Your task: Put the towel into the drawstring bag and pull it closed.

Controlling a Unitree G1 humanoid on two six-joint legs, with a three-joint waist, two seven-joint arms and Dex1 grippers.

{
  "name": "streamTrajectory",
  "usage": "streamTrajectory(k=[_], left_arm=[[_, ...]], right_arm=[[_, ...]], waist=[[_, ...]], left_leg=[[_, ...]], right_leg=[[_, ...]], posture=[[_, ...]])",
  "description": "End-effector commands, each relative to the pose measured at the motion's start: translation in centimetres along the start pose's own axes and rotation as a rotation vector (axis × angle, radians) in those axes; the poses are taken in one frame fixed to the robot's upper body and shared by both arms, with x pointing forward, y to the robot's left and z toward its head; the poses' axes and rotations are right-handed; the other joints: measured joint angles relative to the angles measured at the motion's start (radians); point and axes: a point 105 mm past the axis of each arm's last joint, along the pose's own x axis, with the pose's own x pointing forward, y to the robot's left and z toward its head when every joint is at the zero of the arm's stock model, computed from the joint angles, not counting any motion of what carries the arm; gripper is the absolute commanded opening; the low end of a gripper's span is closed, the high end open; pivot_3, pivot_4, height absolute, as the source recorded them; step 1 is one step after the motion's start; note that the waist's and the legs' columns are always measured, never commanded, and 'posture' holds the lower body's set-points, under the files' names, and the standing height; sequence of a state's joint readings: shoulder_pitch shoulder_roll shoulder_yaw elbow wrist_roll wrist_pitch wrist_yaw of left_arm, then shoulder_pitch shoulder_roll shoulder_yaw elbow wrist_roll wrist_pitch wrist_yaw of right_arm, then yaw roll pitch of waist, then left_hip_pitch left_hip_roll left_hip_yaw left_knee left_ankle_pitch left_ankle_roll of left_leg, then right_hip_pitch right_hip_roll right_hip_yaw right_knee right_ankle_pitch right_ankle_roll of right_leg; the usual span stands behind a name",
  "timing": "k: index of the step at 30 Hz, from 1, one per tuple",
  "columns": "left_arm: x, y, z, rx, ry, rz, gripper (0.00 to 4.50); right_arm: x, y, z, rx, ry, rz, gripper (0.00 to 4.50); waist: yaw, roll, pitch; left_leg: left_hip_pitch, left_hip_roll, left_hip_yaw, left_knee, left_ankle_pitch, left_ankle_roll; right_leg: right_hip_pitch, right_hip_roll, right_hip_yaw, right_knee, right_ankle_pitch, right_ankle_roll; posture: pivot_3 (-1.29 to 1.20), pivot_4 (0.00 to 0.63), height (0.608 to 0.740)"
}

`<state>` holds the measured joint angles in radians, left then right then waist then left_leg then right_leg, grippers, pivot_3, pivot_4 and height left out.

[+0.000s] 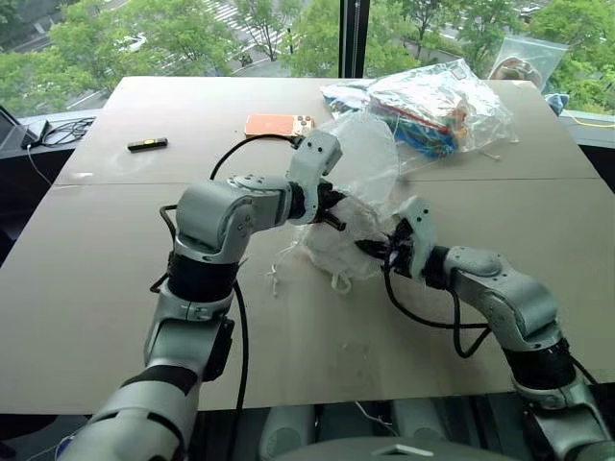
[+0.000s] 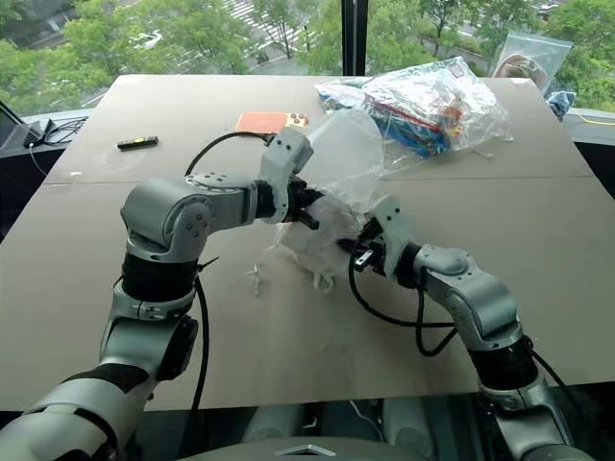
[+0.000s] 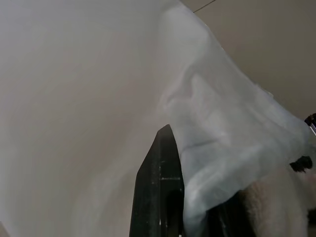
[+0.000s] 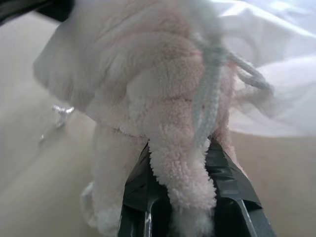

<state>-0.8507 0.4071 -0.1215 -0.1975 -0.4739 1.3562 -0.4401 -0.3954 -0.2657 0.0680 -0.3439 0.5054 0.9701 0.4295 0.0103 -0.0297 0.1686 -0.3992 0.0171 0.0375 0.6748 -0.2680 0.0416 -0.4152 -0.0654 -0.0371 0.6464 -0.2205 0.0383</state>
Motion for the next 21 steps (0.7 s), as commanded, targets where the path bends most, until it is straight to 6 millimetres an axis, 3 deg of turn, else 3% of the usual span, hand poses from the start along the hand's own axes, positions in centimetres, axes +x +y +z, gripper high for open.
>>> streamTrajectory(k=[1,8,13,21], left_arm=[[-0.7,-0.2,0.5,0.045,-0.035,-0.012,0.00],[-1.0,0.5,-0.2,0.075,-0.016,0.008,0.00],[-1.6,0.2,0.0,0.104,0.000,-0.037,0.00],[-2.1,-1.0,-0.4,0.131,0.021,-0.133,0.00]], right_arm=[[-0.8,-0.3,1.4,0.093,-0.060,-0.013,0.01],[-0.9,-1.0,1.0,0.246,-0.070,-0.042,0.01],[-0.9,-1.9,-1.4,0.147,0.085,-0.120,0.01],[1.4,0.1,0.1,0.270,0.036,-0.038,0.01]], waist=[[0.002,0.000,0.000],[0.002,0.000,0.000],[-0.001,0.001,0.000],[-0.022,0.001,0.001]], left_leg=[[0.000,0.000,0.000,0.000,0.000,0.000],[0.000,-0.001,0.000,0.000,0.000,0.000],[0.000,-0.002,0.000,0.000,0.000,0.001],[0.000,-0.001,0.000,-0.001,0.000,0.001]], right_leg=[[0.000,0.000,0.000,0.000,0.000,0.000],[0.000,-0.001,0.000,-0.001,0.000,0.000],[0.000,-0.001,0.000,-0.001,0.000,0.000],[0.000,0.000,0.001,0.000,0.000,0.000]], posture=[[0.00,0.150,0.740],[0.00,0.150,0.740],[0.00,0.150,0.740],[0.00,0.150,0.740]])
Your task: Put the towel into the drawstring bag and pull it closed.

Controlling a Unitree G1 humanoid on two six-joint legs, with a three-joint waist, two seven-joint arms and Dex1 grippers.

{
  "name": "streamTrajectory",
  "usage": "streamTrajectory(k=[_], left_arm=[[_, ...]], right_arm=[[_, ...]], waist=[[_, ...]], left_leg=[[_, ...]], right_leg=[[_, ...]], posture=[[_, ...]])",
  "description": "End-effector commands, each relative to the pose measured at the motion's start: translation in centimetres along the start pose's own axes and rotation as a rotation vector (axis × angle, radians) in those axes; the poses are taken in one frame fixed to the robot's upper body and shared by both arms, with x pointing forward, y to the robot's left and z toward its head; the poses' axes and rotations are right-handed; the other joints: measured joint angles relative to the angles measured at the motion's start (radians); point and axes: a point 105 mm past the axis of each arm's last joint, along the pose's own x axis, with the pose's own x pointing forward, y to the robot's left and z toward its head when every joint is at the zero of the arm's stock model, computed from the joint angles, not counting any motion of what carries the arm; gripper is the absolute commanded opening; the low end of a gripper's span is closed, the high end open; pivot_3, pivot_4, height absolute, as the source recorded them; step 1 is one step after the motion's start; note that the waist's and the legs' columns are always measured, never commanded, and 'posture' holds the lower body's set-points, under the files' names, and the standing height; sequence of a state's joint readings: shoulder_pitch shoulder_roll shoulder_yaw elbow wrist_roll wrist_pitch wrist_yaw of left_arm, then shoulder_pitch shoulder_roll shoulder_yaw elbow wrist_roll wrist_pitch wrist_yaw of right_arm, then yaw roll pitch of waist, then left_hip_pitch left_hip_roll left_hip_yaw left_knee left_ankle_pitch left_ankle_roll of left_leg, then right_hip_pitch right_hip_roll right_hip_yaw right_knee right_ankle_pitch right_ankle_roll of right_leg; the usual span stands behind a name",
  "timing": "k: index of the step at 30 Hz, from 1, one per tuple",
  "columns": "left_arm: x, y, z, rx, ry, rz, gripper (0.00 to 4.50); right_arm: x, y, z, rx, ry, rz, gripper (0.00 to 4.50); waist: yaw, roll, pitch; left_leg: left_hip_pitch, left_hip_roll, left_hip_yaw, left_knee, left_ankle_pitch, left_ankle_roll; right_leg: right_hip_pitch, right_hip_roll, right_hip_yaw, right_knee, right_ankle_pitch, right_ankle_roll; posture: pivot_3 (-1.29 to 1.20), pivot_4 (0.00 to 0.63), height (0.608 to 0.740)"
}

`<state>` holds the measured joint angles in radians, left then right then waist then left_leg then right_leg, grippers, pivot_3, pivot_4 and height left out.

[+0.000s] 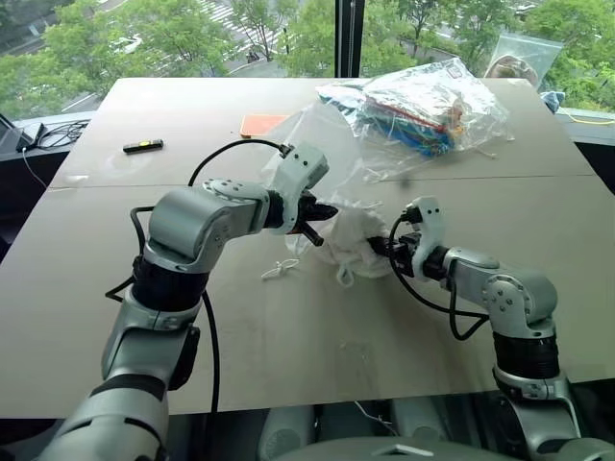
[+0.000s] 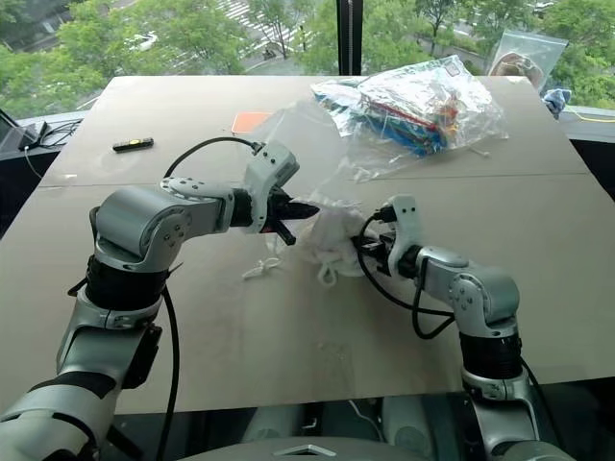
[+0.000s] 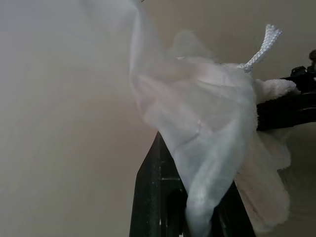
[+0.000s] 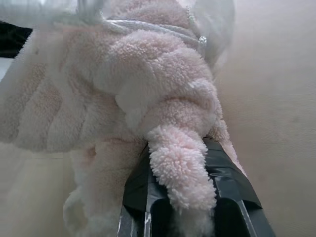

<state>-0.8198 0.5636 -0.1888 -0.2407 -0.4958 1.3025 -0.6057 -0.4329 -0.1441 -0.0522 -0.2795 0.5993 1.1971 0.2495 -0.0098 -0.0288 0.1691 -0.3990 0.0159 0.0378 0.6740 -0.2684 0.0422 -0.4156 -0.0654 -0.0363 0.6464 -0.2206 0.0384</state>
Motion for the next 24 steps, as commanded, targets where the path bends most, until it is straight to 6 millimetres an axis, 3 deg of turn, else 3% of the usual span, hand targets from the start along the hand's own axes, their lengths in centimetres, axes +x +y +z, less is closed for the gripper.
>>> streamTrajectory(k=[1,4,9,13,19,24], left_arm=[[-0.5,-1.1,1.0,0.024,-0.034,-0.053,0.00],[-0.6,-1.4,0.8,-0.005,-0.031,-0.081,0.00],[-1.3,-1.6,0.1,-0.049,-0.006,-0.107,0.00],[-1.8,-1.0,-0.2,-0.061,-0.009,-0.082,0.00],[-2.3,-1.0,0.6,-0.086,-0.047,-0.106,0.00],[-2.5,-1.7,1.9,-0.096,-0.103,-0.154,0.00]], right_arm=[[0.7,2.0,1.6,0.024,-0.055,0.085,0.01],[1.2,3.0,2.4,0.078,-0.092,0.129,0.01],[1.6,1.8,4.4,0.290,-0.201,0.119,0.01],[1.3,0.5,4.5,0.342,-0.211,0.088,0.01],[1.5,-1.3,2.8,0.243,-0.127,-0.042,0.01],[1.8,0.9,2.7,0.142,-0.105,0.041,0.01]], waist=[[-0.003,0.000,0.000],[-0.004,0.000,0.000],[-0.003,0.001,0.000],[-0.004,0.001,0.001],[-0.005,0.002,0.001],[-0.005,0.002,0.001]], left_leg=[[0.000,0.000,0.000,0.000,0.000,0.000],[0.000,0.000,0.000,-0.001,0.000,0.000],[0.000,0.000,0.000,-0.001,0.000,0.000],[-0.001,0.000,0.000,-0.001,0.000,0.000],[0.000,0.000,0.001,-0.002,0.000,0.000],[0.000,0.000,0.001,-0.002,0.000,0.000]], right_leg=[[0.000,0.000,0.000,0.000,0.000,0.000],[-0.001,0.000,0.000,0.000,0.000,0.000],[-0.001,0.000,0.000,0.000,0.000,0.000],[-0.001,-0.001,0.000,0.000,0.000,0.000],[-0.002,0.000,0.001,0.000,0.000,0.000],[-0.002,0.000,0.002,0.000,0.000,0.000]], posture=[[0.00,0.150,0.740],[0.00,0.150,0.740],[0.00,0.150,0.740],[0.00,0.150,0.740],[0.00,0.150,0.740],[0.00,0.150,0.740]])
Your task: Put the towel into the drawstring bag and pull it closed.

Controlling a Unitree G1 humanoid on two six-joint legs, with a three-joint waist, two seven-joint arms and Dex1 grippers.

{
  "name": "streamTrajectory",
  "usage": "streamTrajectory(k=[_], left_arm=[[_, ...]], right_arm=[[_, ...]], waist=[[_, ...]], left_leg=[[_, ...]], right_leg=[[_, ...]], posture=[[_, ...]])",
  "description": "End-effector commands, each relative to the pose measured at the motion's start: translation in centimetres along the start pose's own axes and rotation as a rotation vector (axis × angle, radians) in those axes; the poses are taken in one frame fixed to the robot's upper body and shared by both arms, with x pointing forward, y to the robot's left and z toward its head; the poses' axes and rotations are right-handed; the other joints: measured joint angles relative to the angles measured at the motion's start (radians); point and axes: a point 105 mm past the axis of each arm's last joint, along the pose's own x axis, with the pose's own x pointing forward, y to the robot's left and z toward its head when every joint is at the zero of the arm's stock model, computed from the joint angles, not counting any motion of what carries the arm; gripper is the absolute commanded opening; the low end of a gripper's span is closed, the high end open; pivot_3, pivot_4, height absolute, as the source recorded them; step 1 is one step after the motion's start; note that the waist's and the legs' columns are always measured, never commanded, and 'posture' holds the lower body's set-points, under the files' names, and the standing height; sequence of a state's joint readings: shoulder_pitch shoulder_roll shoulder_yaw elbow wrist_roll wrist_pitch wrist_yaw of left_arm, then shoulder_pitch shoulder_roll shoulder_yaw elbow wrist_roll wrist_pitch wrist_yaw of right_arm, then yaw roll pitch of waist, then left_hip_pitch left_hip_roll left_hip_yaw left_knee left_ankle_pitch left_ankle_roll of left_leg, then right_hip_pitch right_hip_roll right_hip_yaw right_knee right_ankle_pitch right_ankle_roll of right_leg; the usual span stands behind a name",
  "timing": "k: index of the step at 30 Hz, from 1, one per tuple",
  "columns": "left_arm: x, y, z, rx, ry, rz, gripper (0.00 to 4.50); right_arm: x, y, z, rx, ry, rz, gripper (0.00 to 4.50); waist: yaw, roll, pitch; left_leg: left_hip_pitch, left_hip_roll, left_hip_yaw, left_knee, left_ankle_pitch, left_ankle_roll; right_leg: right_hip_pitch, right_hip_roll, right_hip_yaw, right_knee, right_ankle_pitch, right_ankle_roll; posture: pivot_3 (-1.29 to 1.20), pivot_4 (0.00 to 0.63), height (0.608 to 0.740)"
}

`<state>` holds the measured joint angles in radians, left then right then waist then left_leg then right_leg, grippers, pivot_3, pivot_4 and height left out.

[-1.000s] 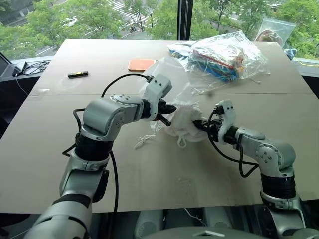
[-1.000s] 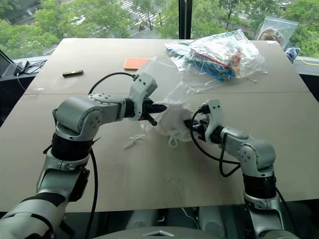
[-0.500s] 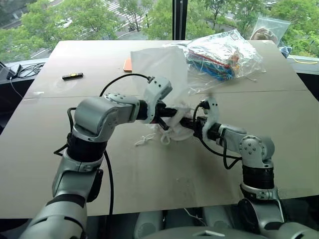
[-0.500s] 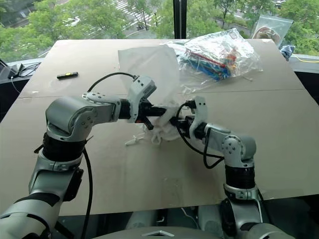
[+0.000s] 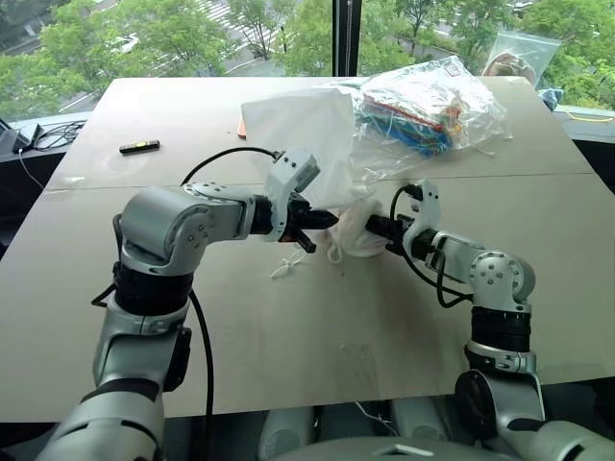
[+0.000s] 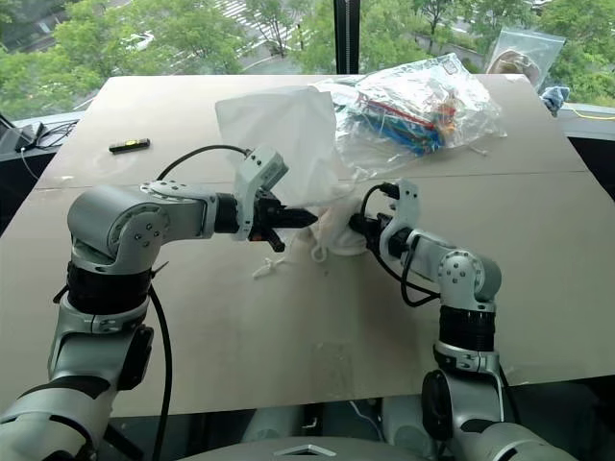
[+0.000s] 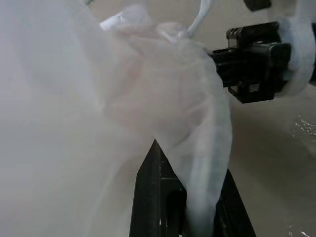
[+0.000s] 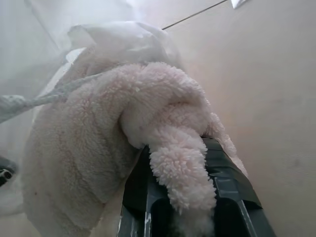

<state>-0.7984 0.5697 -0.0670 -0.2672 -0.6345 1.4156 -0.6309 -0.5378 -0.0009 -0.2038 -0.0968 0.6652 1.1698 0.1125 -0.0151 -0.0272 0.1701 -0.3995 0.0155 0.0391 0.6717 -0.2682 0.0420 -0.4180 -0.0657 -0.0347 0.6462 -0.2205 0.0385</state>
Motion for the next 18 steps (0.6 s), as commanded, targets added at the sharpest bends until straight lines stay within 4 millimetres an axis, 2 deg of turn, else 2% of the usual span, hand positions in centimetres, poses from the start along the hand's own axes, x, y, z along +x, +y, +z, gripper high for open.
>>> streamTrajectory(k=[1,5,7,9,12,18], left_arm=[[-0.8,-1.3,2.2,0.019,-0.082,-0.061,0.00],[-0.8,-1.4,3.1,-0.057,-0.098,-0.092,0.00],[-0.8,-1.3,3.1,-0.130,-0.094,-0.112,0.00],[-0.5,-1.1,2.4,-0.183,-0.081,-0.119,0.00],[0.0,-1.3,1.9,-0.204,-0.079,-0.124,0.00],[0.2,-2.2,2.2,-0.175,-0.086,-0.141,0.00]], right_arm=[[-0.4,2.8,0.4,-0.103,-0.012,0.119,0.01],[-2.4,5.5,0.7,-0.164,-0.016,0.277,0.01],[-3.3,5.5,1.0,-0.185,-0.012,0.286,0.01],[-3.8,4.6,1.2,-0.203,-0.002,0.247,0.01],[-3.4,3.6,1.2,-0.206,0.017,0.199,0.01],[-0.6,3.6,0.9,-0.124,-0.006,0.155,0.01]], waist=[[0.000,0.000,0.000],[0.003,0.001,0.001],[0.003,0.001,0.001],[0.002,0.001,0.001],[0.000,0.001,0.001],[-0.002,0.001,0.001]], left_leg=[[0.000,0.000,0.000,0.000,0.000,0.000],[0.000,0.000,0.000,0.000,0.000,0.000],[0.000,0.000,0.000,0.000,0.000,0.000],[0.000,0.000,0.000,0.000,0.000,0.000],[0.000,-0.001,0.000,0.000,0.000,0.000],[0.000,0.000,0.000,-0.001,0.000,0.000]], right_leg=[[0.000,0.000,0.000,0.000,0.000,0.000],[0.000,0.000,0.000,0.000,0.000,0.000],[0.000,0.000,-0.001,0.000,0.000,0.000],[0.000,0.000,-0.002,0.000,0.000,0.000],[0.000,0.000,-0.002,0.000,0.000,0.000],[-0.002,0.001,0.002,0.001,0.000,0.000]], posture=[[0.00,0.150,0.740],[0.00,0.150,0.740],[0.00,0.150,0.740],[0.00,0.150,0.740],[0.00,0.150,0.740],[0.00,0.150,0.740]])
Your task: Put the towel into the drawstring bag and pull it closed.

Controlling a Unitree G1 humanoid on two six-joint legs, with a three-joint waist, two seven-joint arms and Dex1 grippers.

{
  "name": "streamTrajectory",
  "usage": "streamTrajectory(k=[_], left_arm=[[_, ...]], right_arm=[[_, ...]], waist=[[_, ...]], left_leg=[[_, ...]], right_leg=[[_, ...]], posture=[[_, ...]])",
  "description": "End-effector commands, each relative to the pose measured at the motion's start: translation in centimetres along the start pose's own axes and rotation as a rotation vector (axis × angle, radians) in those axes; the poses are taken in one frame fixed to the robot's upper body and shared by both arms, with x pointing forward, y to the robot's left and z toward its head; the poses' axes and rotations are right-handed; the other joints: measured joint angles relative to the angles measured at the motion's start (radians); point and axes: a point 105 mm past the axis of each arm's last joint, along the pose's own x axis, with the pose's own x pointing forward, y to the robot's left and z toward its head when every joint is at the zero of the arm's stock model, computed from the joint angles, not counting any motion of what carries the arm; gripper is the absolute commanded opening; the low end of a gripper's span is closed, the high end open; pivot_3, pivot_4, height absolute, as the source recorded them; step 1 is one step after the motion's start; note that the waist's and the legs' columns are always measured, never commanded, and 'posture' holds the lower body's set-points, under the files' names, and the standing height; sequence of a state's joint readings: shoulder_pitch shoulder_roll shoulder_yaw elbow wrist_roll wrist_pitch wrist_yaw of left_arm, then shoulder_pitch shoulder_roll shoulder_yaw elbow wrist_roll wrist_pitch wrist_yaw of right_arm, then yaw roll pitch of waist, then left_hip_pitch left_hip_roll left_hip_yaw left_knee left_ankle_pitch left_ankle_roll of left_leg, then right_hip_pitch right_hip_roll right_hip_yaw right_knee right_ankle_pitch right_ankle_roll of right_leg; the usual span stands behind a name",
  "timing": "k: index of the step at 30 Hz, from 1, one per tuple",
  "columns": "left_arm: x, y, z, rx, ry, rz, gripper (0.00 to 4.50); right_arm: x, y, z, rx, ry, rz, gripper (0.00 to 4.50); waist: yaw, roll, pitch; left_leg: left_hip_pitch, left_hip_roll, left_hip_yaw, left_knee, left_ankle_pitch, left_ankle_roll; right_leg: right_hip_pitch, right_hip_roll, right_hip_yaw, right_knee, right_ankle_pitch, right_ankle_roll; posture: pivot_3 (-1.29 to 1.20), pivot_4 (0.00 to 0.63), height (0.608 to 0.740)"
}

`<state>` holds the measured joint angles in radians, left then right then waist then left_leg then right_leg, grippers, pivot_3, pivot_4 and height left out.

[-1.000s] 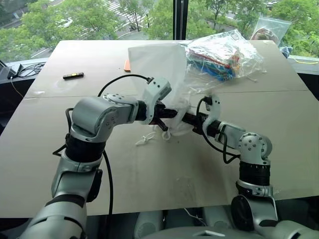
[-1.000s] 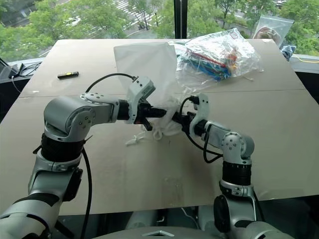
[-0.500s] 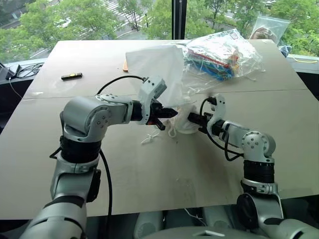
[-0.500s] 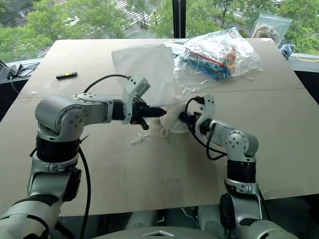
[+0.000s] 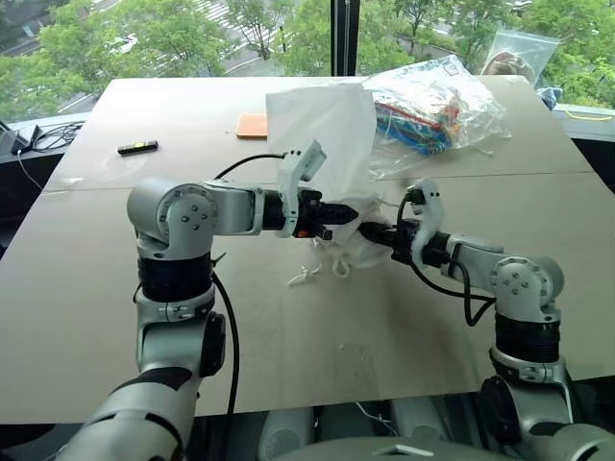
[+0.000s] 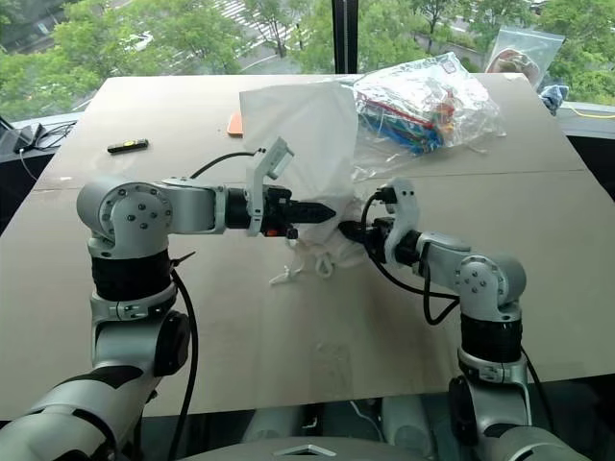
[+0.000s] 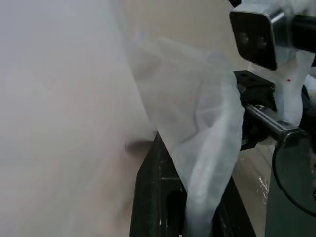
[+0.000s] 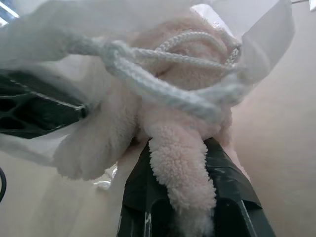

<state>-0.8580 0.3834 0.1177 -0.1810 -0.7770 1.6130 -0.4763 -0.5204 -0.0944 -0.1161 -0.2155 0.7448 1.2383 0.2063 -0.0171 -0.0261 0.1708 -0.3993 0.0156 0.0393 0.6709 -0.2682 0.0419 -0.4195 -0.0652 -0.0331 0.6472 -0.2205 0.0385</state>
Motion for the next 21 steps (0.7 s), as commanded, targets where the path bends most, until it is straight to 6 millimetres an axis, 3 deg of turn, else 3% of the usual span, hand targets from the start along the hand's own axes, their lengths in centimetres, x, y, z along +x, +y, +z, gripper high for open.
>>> streamTrajectory(k=[1,4,7,11,16,21], left_arm=[[-0.5,-1.0,0.6,0.042,-0.025,-0.031,0.00],[-1.0,-0.1,-0.2,0.029,-0.009,0.012,0.00],[-1.3,0.4,-0.2,0.008,-0.022,0.027,0.00],[-1.0,-0.5,1.2,-0.056,-0.083,-0.074,0.00],[-0.9,-2.2,2.8,-0.175,-0.115,-0.287,0.00],[-0.2,-1.9,2.4,-0.269,-0.069,-0.290,0.00]], right_arm=[[1.1,0.7,1.5,0.021,-0.082,0.014,0.01],[0.9,1.2,2.5,0.126,-0.163,0.079,0.01],[-0.7,1.1,3.3,0.152,-0.212,0.107,0.01],[-4.0,0.9,3.6,0.056,-0.189,0.092,0.01],[-8.4,1.0,2.6,-0.169,-0.025,0.045,0.01],[-9.8,0.6,2.5,-0.198,0.032,0.015,0.01]], waist=[[0.000,0.000,0.000],[0.002,0.000,0.000],[0.006,0.000,0.000],[0.015,0.000,0.000],[0.010,0.001,0.001],[-0.001,0.001,0.001]], left_leg=[[0.000,0.000,0.000,0.000,0.000,0.000],[0.000,0.000,0.001,0.000,0.000,0.000],[-0.001,0.000,0.001,0.000,0.000,0.000],[-0.002,-0.003,-0.001,0.000,0.000,0.000],[-0.002,-0.004,-0.002,0.000,0.000,0.000],[0.001,-0.005,-0.004,-0.001,-0.002,0.004]], right_leg=[[0.000,0.000,0.000,0.000,0.000,0.000],[0.000,0.000,0.000,0.000,0.000,0.000],[0.000,-0.001,0.001,-0.001,0.000,0.000],[0.000,-0.004,-0.002,-0.002,0.000,0.000],[0.000,-0.005,-0.002,-0.001,0.000,0.001],[0.000,-0.003,0.002,0.000,-0.001,0.001]], posture=[[0.00,0.150,0.740],[0.00,0.150,0.740],[0.00,0.150,0.740],[0.00,0.150,0.740],[0.00,0.150,0.740],[0.00,0.150,0.740]])
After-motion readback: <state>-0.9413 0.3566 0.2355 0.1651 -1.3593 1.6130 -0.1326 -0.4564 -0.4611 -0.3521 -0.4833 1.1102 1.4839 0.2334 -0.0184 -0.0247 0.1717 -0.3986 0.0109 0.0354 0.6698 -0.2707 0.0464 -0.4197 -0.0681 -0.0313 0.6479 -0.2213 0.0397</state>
